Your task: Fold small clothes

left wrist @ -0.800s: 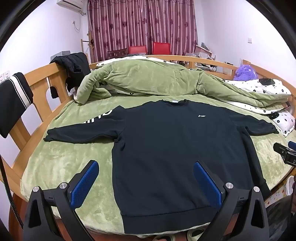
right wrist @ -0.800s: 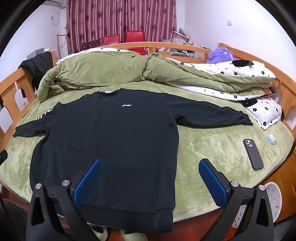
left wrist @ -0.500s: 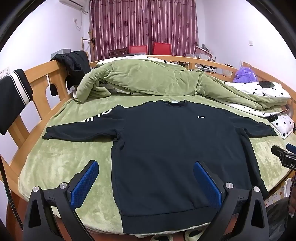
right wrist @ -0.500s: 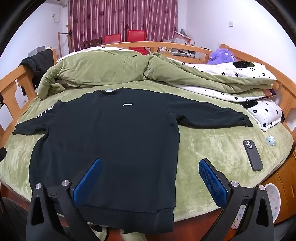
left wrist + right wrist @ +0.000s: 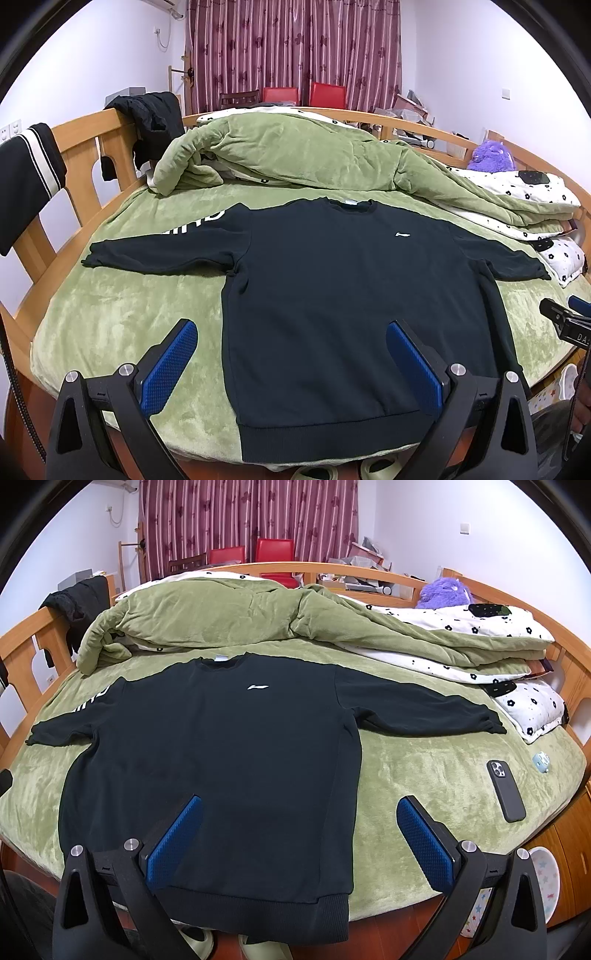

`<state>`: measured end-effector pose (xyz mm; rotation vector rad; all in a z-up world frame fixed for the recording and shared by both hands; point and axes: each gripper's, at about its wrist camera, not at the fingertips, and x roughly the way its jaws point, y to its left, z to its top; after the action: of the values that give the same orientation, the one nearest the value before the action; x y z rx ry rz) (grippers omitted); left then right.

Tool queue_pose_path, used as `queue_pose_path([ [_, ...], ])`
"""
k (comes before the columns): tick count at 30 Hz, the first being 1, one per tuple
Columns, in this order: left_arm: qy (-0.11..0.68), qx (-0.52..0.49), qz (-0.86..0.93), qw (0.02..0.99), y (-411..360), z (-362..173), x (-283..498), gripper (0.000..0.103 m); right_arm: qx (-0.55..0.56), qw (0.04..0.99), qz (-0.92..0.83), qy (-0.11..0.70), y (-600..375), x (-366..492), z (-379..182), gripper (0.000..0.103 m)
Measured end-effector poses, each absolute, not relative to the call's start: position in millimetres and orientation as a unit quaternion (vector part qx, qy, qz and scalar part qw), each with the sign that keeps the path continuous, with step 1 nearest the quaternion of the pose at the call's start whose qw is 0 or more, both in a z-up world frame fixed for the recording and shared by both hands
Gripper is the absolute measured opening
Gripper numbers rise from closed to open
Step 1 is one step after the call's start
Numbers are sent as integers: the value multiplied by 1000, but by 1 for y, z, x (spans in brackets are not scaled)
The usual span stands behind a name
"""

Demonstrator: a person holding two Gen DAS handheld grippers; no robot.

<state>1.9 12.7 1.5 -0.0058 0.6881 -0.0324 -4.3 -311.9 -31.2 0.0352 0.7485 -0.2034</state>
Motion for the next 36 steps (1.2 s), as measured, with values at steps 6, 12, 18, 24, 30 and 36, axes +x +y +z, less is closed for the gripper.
queue_pose_path([
  [6,337,-3,-16,941,13,1,2,103,16,925,-99,365,-309,-5,-33,103],
  [12,337,-2,-16,941,13,1,2,103,15,925,-99,366,-309,-5,-33,103],
  [18,337,-1,-14,941,13,1,2,103,15,925,-99,366,-309,-4,-33,103],
  [24,337,-2,-14,941,13,1,2,103,15,925,-99,366,-308,-5,-33,103],
  [30,337,-1,-15,941,13,0,1,103,14,925,-99,366,-308,-4,-33,103],
  [36,337,-1,-15,941,13,0,2,103,15,925,-99,366,-308,-4,-33,103],
])
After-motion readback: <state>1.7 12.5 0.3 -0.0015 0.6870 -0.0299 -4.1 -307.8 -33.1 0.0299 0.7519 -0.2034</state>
